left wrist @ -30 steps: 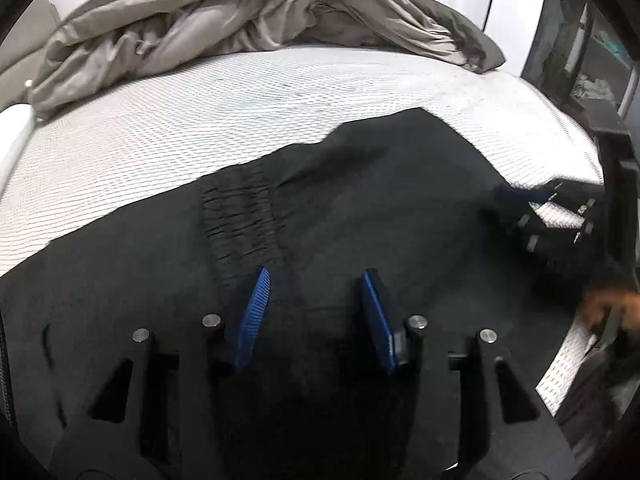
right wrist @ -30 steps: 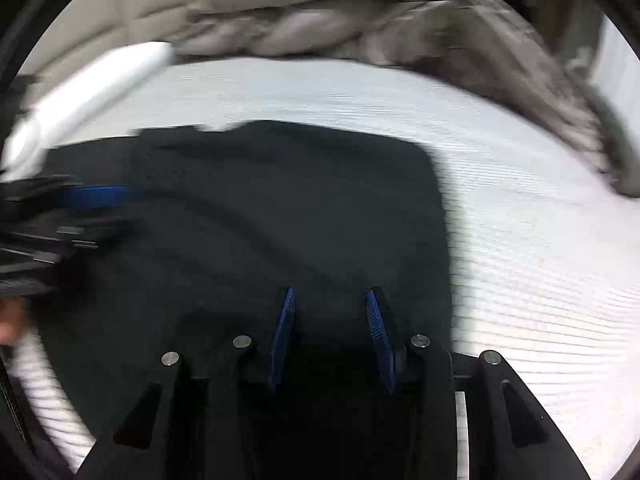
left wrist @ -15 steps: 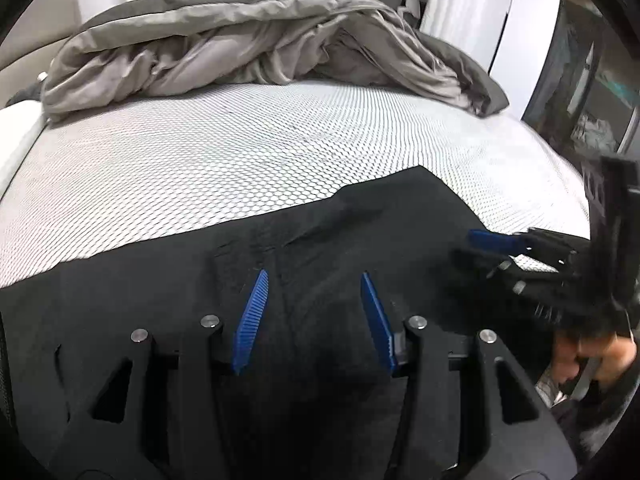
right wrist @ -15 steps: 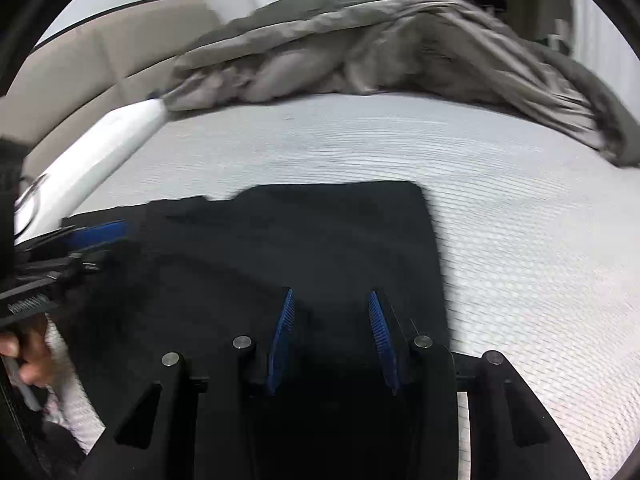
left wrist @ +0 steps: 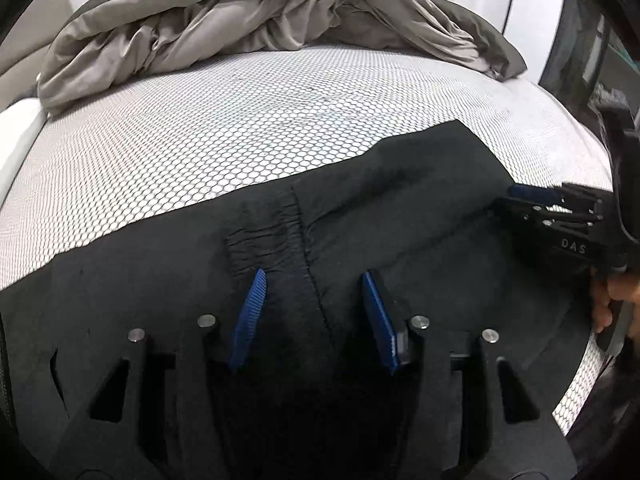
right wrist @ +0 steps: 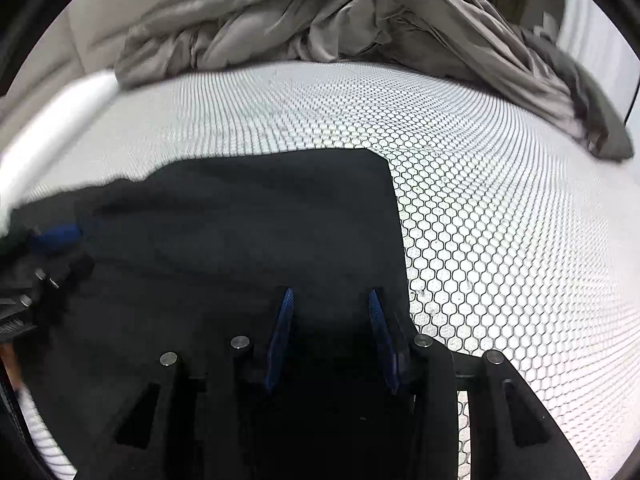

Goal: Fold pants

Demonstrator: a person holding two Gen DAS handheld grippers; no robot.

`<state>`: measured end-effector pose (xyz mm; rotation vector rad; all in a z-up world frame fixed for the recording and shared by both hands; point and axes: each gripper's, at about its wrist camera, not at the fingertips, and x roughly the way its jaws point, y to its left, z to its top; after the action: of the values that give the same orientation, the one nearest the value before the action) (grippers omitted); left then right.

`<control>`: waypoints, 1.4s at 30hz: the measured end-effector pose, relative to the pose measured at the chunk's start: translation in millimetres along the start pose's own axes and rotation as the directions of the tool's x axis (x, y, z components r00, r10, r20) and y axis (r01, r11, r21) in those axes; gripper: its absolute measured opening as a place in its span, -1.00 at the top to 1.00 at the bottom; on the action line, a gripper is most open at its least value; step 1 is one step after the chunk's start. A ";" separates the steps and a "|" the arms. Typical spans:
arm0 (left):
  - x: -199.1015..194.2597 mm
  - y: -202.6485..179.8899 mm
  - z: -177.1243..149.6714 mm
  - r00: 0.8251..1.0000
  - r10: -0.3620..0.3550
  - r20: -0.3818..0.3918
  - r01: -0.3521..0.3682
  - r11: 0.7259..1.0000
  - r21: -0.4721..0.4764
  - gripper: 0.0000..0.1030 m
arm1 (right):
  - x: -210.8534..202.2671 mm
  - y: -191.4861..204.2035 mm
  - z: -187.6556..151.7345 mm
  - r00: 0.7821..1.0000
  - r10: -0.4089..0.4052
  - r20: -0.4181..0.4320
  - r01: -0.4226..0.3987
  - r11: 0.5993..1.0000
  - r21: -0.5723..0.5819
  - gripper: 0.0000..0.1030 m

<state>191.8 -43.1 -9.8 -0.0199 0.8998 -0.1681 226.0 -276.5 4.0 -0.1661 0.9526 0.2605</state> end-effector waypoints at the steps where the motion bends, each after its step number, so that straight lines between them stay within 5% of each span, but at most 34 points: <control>1: -2.6 2.2 1.6 1.000 0.006 -0.001 -0.006 1.000 -0.018 0.07 | -1.3 2.0 0.1 1.000 0.003 0.003 -0.003 1.000 -0.001 0.24; 8: -20.0 9.8 20.5 0.996 0.011 0.083 -0.004 0.996 -0.088 0.07 | -13.4 34.3 9.5 0.993 0.109 0.038 -0.108 0.994 -0.014 0.24; 16: 23.3 10.3 35.2 0.999 0.041 -0.007 -0.042 0.994 -0.101 0.07 | 3.0 75.2 26.3 0.977 0.212 0.008 -0.212 0.977 -0.037 0.24; 21: 25.1 16.0 28.2 1.000 0.027 -0.004 -0.027 0.996 -0.089 0.06 | 18.1 71.0 23.1 0.992 0.125 -0.026 -0.127 0.987 -0.095 0.24; 25: 17.1 28.6 20.4 1.000 0.012 -0.018 -0.014 0.992 -0.126 -0.11 | 11.2 42.9 14.1 0.997 -0.078 -0.004 0.077 0.990 -0.120 0.17; 28: -5.6 29.4 14.4 0.999 0.051 0.009 -0.050 0.993 -0.110 -0.09 | 1.5 16.6 7.8 0.995 -0.101 0.007 0.101 0.992 -0.077 0.16; 30: -24.3 23.8 7.6 0.996 0.072 0.049 -0.068 0.995 -0.077 -0.09 | -9.4 2.5 0.9 0.997 -0.070 0.020 0.071 0.997 -0.038 0.16; 33: -49.0 8.0 -8.2 0.996 -0.011 0.089 0.016 0.999 -0.052 -0.09 | -29.0 -3.1 -10.6 0.998 0.031 0.047 -0.031 1.000 -0.007 0.16; 39: -41.5 -34.3 -24.0 0.993 -0.120 0.022 0.118 0.989 0.085 -0.09 | -37.4 42.4 -34.7 0.959 0.283 -0.024 -0.284 0.952 -0.110 0.16; 42: -33.2 -36.1 -32.2 0.995 -0.101 -0.020 0.103 0.987 0.121 -0.09 | -39.0 48.0 -43.9 0.972 0.232 -0.027 -0.233 0.954 -0.187 0.16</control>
<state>141.5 -71.9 -0.9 0.0491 0.9015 -0.3192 156.2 -247.5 9.7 -0.2286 0.9518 0.5695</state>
